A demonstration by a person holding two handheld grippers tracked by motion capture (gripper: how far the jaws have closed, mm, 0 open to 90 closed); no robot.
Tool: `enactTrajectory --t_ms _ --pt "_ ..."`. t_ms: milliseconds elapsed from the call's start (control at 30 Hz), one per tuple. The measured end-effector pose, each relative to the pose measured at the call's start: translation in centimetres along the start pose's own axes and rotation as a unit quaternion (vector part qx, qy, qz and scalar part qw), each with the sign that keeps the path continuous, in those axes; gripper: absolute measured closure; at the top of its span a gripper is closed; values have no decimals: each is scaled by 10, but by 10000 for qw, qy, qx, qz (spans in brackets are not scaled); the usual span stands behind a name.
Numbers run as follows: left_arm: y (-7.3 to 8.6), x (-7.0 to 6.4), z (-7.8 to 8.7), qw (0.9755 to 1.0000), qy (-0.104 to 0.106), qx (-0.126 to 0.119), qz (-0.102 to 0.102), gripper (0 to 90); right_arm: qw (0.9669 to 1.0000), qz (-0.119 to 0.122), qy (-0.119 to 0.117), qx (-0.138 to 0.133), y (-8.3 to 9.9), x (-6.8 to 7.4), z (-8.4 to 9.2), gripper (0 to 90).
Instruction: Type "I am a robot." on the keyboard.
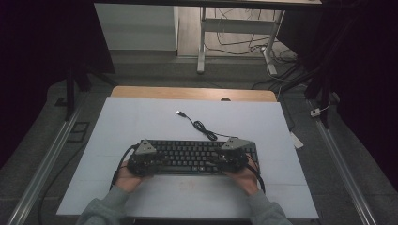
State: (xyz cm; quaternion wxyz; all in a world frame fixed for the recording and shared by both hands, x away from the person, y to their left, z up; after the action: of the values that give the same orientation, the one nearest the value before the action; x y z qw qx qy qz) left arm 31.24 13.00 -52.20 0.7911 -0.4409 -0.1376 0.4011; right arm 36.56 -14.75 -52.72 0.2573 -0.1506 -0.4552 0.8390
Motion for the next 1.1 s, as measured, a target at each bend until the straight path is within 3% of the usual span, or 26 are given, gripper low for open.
enactTrajectory --t_ms 167,367,1100 --pt "0 11 5 9997 -148 14 173 487 10000 -20 -17 -4 0 0 0 530" --pt "2 24 11 9990 -295 68 321 416 10000 -29 -41 -19 0 0 0 529" --pt "4 38 17 9977 -461 49 489 378 10000 -53 -58 -49 -1 0 0 490"
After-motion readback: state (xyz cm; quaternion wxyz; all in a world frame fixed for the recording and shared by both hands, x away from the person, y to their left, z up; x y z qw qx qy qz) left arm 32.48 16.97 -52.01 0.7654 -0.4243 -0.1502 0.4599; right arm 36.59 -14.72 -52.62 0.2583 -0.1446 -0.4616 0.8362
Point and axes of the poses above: each handheld gripper's, and its own axes: z roughly backward along the jaws, y roughly out of its underside, x roughly to its left, the point moved 4 cm from there along -z, roughly forward along the jaws, and after that the axes turned 5 degrees about -x, right-handed, at the moved point
